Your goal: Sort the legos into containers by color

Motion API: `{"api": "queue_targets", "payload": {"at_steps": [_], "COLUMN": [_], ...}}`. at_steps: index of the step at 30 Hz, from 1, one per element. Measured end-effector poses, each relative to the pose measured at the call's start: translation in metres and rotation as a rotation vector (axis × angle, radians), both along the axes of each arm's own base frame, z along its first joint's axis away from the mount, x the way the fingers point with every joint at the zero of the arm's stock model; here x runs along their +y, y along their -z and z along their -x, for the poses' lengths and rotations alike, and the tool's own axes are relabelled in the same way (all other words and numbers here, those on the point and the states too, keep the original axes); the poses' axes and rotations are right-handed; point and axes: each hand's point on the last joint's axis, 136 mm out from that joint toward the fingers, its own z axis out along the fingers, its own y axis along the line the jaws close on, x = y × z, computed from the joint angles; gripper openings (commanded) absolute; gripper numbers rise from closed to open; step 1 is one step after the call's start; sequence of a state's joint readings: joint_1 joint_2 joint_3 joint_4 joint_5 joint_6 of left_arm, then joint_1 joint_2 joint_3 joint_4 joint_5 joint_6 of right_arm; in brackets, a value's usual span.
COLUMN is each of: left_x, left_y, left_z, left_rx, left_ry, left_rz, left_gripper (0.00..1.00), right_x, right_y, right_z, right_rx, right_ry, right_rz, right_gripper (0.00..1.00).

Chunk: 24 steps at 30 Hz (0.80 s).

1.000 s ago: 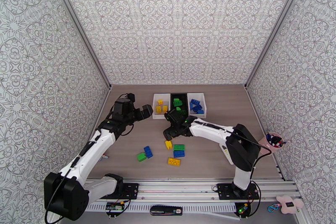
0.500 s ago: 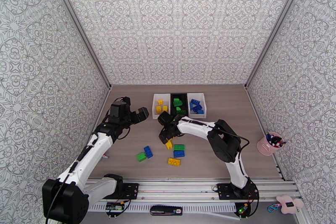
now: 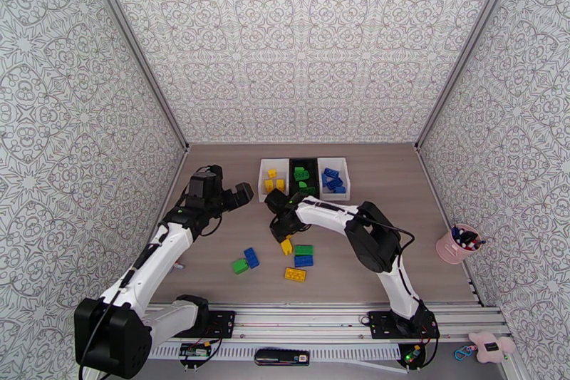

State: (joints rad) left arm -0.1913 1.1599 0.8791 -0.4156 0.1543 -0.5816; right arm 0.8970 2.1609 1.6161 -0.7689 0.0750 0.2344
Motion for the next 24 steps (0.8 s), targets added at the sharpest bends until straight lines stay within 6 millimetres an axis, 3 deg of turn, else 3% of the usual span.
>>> {"api": "queue_targets", "payload": {"at_steps": [4,15,20,24], "left_x": [-0.001,-0.010,-0.027,-0.038], "left_y": [0.003,0.003,0.002,-0.005], "left_z": [0.000,0.002,0.005,0.004], "left_rx": [0.008,-0.009,-0.047,-0.092], "left_ry": [0.002,0.040,0.109,0.152], "left_rz": [0.000,-0.054,-0.106,-0.129], "left_gripper": [1.00,1.00,1.00,1.00], "right_x": [0.000,-0.009,-0.022,-0.031], "right_y": [-0.001,-0.008,-0.039,-0.074], "right_z": [0.000,-0.003,-0.014,-0.039], "right_rx": [-0.003,-0.031,-0.088,-0.160], "right_ry": [0.005,0.053,0.126,0.206], "right_rz": [0.002,0.001,-0.078,-0.180], "right_gripper": [0.59,0.58,0.57,0.57]}}
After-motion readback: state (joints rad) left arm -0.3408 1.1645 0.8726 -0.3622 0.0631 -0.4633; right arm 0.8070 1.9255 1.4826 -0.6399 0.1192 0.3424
